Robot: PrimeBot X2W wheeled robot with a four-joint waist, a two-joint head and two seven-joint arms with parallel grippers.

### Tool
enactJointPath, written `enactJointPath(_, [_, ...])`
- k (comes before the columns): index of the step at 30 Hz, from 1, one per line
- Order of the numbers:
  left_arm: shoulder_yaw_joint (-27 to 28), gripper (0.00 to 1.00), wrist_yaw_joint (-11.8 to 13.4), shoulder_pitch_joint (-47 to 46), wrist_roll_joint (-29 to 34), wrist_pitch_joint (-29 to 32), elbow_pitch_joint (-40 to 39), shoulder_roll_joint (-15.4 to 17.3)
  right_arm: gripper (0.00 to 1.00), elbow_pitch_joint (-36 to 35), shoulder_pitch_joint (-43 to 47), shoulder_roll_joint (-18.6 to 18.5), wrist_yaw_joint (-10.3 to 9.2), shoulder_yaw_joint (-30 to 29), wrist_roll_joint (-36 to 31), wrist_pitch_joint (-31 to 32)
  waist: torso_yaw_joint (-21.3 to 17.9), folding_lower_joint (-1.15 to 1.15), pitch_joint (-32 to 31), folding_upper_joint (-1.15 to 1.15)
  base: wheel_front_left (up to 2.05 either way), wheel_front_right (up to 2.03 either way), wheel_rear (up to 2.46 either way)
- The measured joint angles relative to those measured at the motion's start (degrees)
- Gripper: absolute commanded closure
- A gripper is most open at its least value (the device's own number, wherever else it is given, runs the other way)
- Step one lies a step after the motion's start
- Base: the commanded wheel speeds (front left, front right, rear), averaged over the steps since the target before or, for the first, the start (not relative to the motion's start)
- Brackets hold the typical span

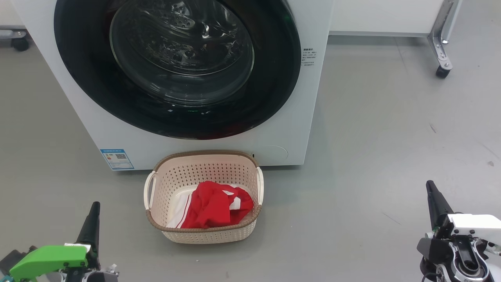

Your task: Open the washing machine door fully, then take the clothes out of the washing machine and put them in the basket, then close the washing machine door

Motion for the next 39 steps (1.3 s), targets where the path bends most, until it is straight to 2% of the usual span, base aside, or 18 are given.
enactJointPath(39, [0.3, 1.00, 0.0, -0.2, 0.0, 0.1, 0.0, -0.1, 1.00, 0.0, 0.0, 0.0, 0.00, -0.1, 0.0, 0.0, 0.0, 0.00, 0.0, 0.00, 0.00, 0.00, 0.00])
